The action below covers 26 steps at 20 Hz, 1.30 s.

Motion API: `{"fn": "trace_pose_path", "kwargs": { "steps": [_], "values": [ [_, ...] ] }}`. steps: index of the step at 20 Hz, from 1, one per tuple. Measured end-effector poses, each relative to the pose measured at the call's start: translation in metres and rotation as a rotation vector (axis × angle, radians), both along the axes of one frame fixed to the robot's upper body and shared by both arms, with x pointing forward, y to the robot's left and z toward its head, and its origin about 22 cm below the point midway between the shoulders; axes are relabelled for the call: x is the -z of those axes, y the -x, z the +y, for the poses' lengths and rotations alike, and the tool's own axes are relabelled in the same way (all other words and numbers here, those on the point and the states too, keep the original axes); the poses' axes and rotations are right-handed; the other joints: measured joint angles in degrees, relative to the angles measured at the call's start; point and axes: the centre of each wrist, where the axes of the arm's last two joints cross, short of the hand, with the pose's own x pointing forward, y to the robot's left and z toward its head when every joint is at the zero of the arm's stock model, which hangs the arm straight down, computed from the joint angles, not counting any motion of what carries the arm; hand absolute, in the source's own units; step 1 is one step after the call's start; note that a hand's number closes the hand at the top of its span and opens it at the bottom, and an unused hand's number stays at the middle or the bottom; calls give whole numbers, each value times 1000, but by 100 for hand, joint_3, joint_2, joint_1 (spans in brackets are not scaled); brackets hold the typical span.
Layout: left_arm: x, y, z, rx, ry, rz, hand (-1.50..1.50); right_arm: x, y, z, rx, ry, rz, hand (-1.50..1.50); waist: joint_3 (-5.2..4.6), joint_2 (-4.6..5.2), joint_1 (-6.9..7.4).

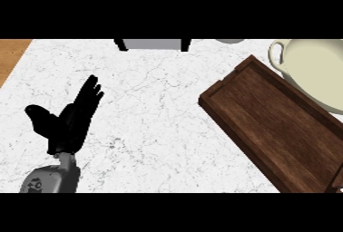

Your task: Pick the pear from the tray and place it in the pot

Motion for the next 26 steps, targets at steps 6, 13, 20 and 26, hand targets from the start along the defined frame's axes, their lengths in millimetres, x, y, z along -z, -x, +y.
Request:
{"fn": "trace_pose_path", "kwargs": {
  "steps": [6,13,20,26],
  "values": [
    [-3,5,-7,13,-1,-2,0,7,-41,-10,38,-49,26,150,1,13,59],
    [-3,8,-15,20,4,-9,0,42,-78,-29,32,-63,91,150,7,41,103],
    [-6,8,-10,23,6,-10,0,82,-99,-33,27,-262,131,-150,12,47,120],
    [-4,8,-3,18,3,-9,0,102,-103,-42,4,-462,72,-150,16,55,122]
  ]
}}
